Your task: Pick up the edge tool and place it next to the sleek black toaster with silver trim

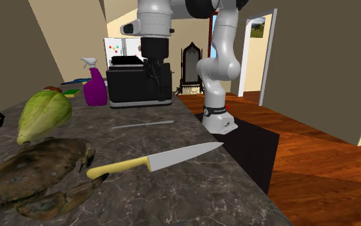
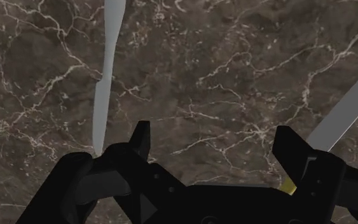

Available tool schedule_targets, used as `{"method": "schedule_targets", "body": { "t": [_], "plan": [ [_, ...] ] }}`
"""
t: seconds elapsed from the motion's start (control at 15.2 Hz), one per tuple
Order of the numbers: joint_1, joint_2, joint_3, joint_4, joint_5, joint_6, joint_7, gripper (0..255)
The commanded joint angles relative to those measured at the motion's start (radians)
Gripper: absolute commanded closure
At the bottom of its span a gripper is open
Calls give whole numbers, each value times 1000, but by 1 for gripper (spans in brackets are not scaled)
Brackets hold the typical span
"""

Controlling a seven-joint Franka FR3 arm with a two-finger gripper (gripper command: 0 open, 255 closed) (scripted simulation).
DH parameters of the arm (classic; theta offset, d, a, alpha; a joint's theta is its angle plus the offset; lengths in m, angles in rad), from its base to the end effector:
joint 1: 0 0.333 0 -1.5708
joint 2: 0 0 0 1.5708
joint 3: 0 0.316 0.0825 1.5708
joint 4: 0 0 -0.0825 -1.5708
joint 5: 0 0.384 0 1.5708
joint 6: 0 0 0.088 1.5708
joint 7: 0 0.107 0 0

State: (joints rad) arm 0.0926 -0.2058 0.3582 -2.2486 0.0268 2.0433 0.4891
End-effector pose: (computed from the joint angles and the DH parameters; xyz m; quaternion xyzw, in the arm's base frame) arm 0.4341 0.2170 0.4446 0.9993 -0.0290 0.0055 0.0240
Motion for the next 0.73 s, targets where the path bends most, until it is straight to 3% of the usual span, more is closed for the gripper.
{"method": "schedule_targets", "body": {
  "t": [0.0,0.66],
  "plan": [
    [5,73,25,41,-13,33,53,0],
    [80,450,77,332,-144,109,300,0]
  ]
}}
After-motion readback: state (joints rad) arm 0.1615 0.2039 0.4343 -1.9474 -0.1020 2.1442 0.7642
